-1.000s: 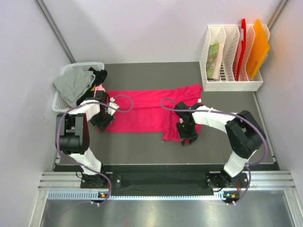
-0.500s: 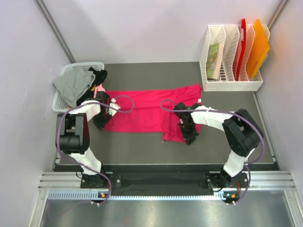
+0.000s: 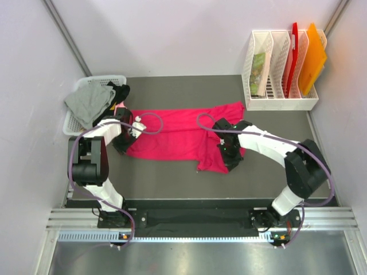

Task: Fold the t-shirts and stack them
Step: Grap the side of the flattened tshirt closest away from the robot with both arms

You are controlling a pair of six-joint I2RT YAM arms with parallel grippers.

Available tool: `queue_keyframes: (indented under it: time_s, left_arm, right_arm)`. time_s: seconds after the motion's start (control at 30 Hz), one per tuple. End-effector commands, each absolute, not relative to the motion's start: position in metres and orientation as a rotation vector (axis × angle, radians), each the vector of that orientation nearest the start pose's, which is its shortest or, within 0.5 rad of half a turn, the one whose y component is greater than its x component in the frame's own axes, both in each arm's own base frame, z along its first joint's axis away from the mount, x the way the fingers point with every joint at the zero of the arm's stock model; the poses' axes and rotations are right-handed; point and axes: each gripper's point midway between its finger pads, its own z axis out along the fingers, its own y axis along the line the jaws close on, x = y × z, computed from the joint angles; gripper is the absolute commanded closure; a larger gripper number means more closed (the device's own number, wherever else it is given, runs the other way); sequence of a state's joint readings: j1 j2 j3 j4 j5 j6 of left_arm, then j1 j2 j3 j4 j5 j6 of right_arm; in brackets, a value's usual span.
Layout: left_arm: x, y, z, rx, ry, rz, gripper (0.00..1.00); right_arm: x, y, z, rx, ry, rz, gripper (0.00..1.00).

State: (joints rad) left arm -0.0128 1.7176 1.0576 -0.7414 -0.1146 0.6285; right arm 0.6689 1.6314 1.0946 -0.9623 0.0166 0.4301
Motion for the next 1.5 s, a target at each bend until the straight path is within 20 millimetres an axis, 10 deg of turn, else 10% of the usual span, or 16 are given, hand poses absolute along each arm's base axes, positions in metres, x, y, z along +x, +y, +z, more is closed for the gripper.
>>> queue_keyframes:
  time_s: [0.0, 0.27, 0.47, 1.1, 1.47]
  left_arm:
    - [0.305, 0.037, 0.043, 0.95, 2.82, 0.209, 1.0]
    - [0.299, 0.036, 0.04, 0.946, 2.832, 0.194, 1.0]
    - [0.298, 0.036, 0.036, 0.951, 2.839, 0.193, 1.0]
    - [0.294, 0.036, 0.036, 0.949, 2.844, 0.187, 1.0]
    - [0.296, 0.037, 0.041, 0.954, 2.83, 0.204, 1.0]
  right_arm:
    - [0.194, 0.168, 0.086, -0.374, 2.987, 0.06, 1.0]
    - [0.197, 0.177, 0.065, -0.384, 3.004, 0.094, 0.58]
    - [0.209, 0.185, 0.056, -0.415, 2.994, 0.097, 0.55]
    - [0.22, 0.202, 0.014, -0.419, 3.032, 0.123, 0.69]
    - [0.2, 0.182, 0.025, -0.43, 3.056, 0.072, 1.0]
